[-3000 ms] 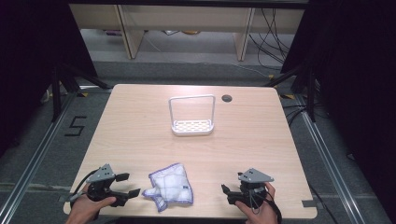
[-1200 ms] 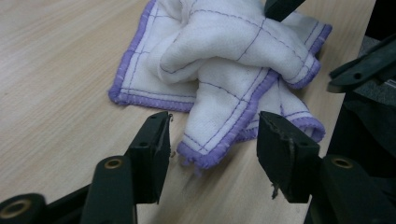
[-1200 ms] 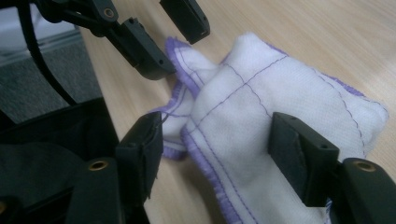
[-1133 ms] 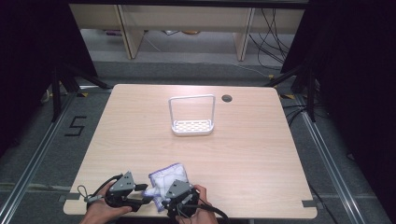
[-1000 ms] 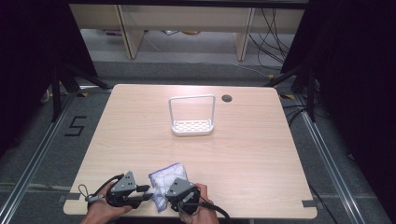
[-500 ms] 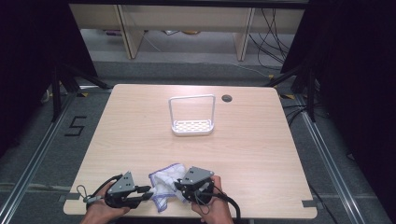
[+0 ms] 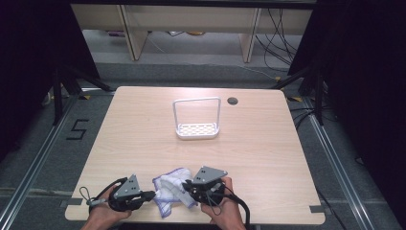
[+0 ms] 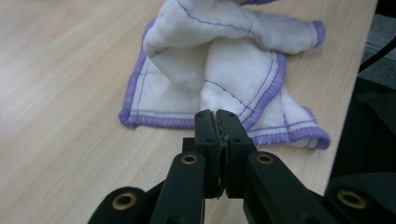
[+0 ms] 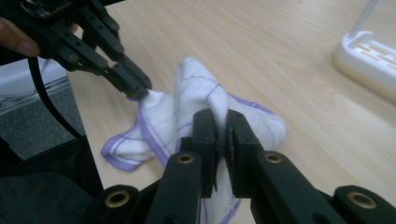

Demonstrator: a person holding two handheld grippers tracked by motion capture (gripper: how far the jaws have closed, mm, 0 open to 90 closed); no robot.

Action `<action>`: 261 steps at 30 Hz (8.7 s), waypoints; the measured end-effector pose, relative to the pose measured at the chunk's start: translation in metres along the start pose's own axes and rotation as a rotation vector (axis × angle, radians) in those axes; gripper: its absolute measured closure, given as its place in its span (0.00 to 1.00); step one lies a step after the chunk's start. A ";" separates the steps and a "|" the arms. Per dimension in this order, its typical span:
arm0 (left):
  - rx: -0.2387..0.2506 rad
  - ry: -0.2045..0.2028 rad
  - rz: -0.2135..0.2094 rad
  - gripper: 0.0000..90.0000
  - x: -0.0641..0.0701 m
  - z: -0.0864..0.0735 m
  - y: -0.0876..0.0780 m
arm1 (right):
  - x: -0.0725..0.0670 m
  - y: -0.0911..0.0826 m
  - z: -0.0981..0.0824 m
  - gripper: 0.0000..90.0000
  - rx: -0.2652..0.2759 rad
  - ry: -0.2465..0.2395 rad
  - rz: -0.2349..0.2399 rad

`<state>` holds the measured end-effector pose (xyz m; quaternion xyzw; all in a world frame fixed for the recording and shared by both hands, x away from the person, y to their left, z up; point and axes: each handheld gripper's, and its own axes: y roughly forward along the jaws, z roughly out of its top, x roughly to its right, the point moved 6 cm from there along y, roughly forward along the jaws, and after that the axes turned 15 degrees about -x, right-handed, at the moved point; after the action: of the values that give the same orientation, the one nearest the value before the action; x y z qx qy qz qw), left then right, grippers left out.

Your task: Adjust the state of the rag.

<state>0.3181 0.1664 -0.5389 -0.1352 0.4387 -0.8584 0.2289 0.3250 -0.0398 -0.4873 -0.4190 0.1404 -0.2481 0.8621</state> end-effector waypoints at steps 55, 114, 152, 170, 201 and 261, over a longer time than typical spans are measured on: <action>0.114 -0.225 -0.060 0.55 -0.069 0.035 0.005 | 0.024 -0.025 -0.042 0.49 -0.121 0.134 -0.034; 0.035 -0.018 -0.013 0.70 -0.059 0.059 0.038 | 0.081 -0.025 -0.019 0.98 -0.005 0.183 -0.047; 0.313 -0.008 -0.162 0.96 -0.016 0.144 -0.127 | 0.056 -0.176 0.036 0.98 0.238 0.086 0.027; 0.105 -0.208 -0.048 0.95 -0.101 0.123 0.039 | 0.171 -0.017 -0.008 0.98 -0.068 0.309 -0.069; 0.004 -0.283 0.033 0.40 -0.111 0.104 0.060 | 0.207 0.016 -0.022 0.58 -0.226 0.364 -0.181; -0.073 -0.022 -0.134 0.95 0.042 0.011 0.019 | 0.034 -0.056 -0.143 0.97 -0.220 0.169 -0.080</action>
<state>0.2920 0.1282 -0.5469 -0.1820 0.4570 -0.8537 0.1710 0.2720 -0.1815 -0.5318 -0.4936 0.2221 -0.2998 0.7856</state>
